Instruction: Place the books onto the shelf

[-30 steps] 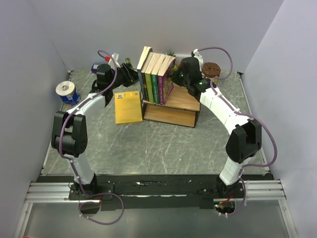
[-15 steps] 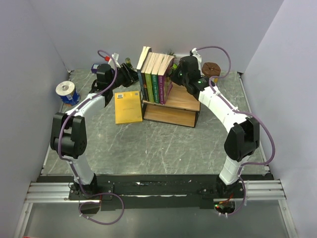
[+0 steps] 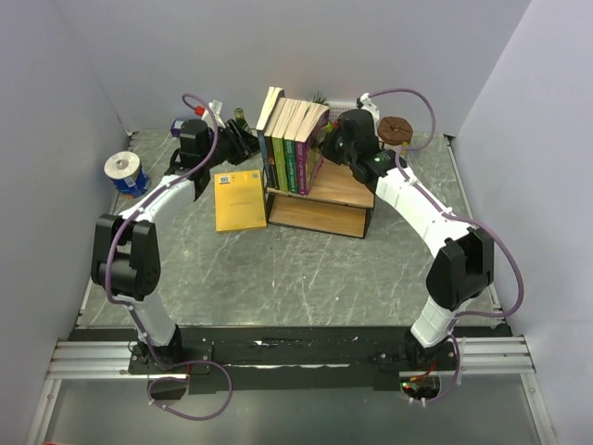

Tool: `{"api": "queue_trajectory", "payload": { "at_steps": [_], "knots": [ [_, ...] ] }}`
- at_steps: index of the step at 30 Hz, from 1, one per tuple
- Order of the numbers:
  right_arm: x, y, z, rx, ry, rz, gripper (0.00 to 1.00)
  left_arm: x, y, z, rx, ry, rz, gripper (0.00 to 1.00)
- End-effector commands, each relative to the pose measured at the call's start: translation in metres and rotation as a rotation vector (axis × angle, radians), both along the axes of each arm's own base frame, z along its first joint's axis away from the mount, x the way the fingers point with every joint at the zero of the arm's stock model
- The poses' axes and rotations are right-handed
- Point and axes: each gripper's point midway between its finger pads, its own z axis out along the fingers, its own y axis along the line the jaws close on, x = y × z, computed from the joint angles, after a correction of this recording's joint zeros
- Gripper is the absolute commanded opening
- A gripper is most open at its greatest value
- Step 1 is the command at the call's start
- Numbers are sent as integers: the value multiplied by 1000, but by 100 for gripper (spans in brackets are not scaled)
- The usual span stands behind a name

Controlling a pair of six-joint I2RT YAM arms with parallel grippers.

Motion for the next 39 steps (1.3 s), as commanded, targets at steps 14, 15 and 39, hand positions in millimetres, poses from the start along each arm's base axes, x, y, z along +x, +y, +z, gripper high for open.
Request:
{"api": "queue_trajectory", "payload": {
  "at_steps": [14,15,39],
  "knots": [
    [-24,-18,36,-19,-96,-23,0,-8,13,23,0,-56,16,41],
    [-25,-19,34,-25,-92,-27,0,-8,14,24,-2,-58,19,41],
    [-91,-68,25,-140,-78,-49,11,0,102,15,133,45,425,48]
  ]
}}
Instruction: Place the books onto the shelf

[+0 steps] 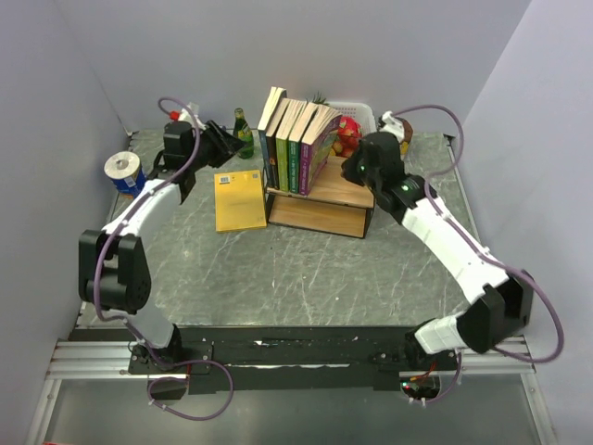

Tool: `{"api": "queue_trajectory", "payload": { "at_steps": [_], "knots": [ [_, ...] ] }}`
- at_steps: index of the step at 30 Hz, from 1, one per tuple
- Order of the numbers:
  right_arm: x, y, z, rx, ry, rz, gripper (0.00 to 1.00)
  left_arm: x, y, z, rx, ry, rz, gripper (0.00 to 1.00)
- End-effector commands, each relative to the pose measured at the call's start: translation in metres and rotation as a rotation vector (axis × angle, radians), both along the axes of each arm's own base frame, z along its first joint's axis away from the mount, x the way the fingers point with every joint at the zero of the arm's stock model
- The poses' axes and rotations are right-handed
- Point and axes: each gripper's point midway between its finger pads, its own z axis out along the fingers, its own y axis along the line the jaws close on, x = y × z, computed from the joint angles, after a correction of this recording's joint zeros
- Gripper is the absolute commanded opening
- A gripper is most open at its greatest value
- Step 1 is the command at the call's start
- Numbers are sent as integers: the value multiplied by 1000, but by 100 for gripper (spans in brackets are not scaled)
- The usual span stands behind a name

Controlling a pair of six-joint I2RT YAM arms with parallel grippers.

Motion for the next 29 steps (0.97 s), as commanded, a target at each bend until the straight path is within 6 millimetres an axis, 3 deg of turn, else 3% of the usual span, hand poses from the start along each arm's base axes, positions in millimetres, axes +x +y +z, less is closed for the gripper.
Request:
{"api": "queue_trajectory", "payload": {
  "at_steps": [1,3,4,6,7,8,9,10,11,12,13,14,15,17,18,20,23,29],
  "knots": [
    [-34,-19,23,-23,-64,0,27,-5,52,24,76,-21,242,50],
    [-45,-18,15,-39,-53,28,44,-10,72,14,128,34,338,51],
    [-56,-15,20,-38,-69,47,57,-16,79,20,140,30,370,54],
    [-68,-16,10,-79,-67,51,65,-28,90,9,176,70,411,57],
    [-76,-14,15,-91,-97,60,71,-35,100,15,189,59,462,60],
    [-87,-2,17,-130,-136,101,74,-41,104,13,204,65,478,62],
    [-93,-5,2,-180,-136,82,78,-50,109,3,232,90,492,64],
    [-101,-4,4,-194,-158,96,83,-59,118,8,251,84,531,70],
    [-112,6,-1,-196,-160,131,84,-66,124,4,271,98,549,77],
    [-120,2,-18,-227,-132,127,86,-74,128,-6,291,122,560,82],
    [-127,1,-21,-208,-132,128,87,-84,133,-6,310,128,574,96],
    [-137,6,-27,-205,-123,157,88,-89,135,-10,315,138,579,96],
    [-144,3,-46,-221,-93,164,88,-98,138,-24,330,169,584,96],
    [-158,2,-52,-182,-93,179,89,-111,140,-30,331,185,593,96],
    [-166,1,-68,-190,-72,194,89,-118,142,-46,339,221,596,96],
    [-175,1,-73,-148,-76,215,89,-127,139,-53,309,235,588,96],
    [-187,-3,-103,-153,-34,229,89,-137,135,-66,304,258,565,96],
    [-196,-2,-119,-166,0,249,89,-140,134,-77,328,278,546,96]
  ]
}}
